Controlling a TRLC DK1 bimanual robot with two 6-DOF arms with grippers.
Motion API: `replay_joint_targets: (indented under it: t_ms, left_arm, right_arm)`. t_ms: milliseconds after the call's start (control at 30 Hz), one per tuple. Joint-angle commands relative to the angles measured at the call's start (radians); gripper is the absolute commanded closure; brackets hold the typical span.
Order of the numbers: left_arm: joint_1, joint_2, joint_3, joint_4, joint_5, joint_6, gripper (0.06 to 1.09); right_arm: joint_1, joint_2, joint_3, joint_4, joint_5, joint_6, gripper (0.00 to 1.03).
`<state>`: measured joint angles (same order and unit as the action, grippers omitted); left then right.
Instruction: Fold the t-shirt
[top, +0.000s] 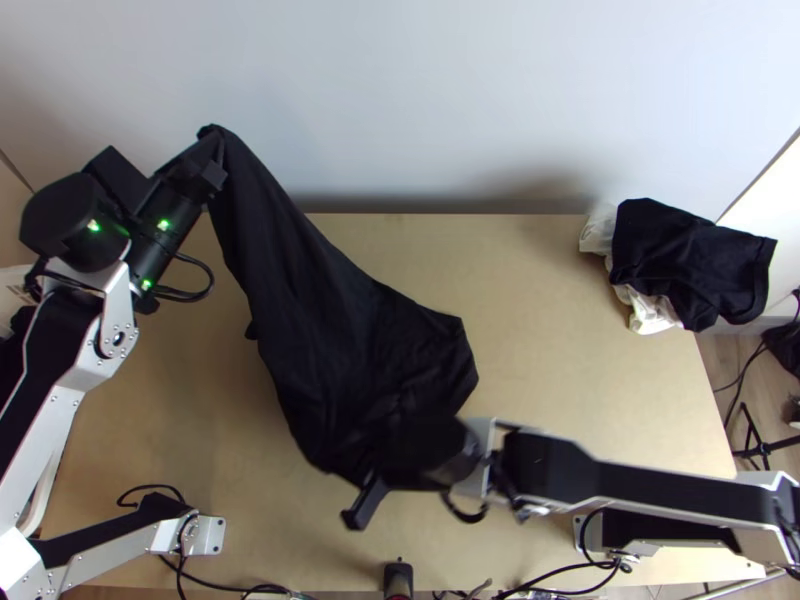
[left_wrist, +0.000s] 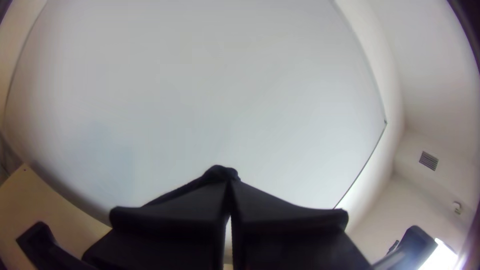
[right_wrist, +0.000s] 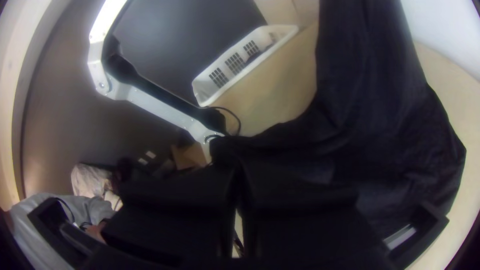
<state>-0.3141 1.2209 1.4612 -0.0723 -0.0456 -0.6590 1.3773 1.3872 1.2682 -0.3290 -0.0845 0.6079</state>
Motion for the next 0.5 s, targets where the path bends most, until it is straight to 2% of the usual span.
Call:
replay_joint_targets:
  t_ms: [0, 167, 467]
  left_arm:
    - [-0.060, -0.004, -0.021, 0.049, -0.022, -0.036, 1.05]
    - [-0.183, 0.028, -0.029, 0.060, -0.023, -0.054, 1.05]
    - [-0.424, 0.232, -0.144, 0.230, -0.065, 0.068, 1.05]
  right_arm:
    - [0.069, 0.111, 0.010, 0.223, 0.054, -0.054, 1.00]
    - [0.068, 0.165, 0.109, 0.252, 0.054, -0.108, 1.00]
    - [0.086, 0.110, -0.023, 0.252, 0.068, 0.001, 1.00]
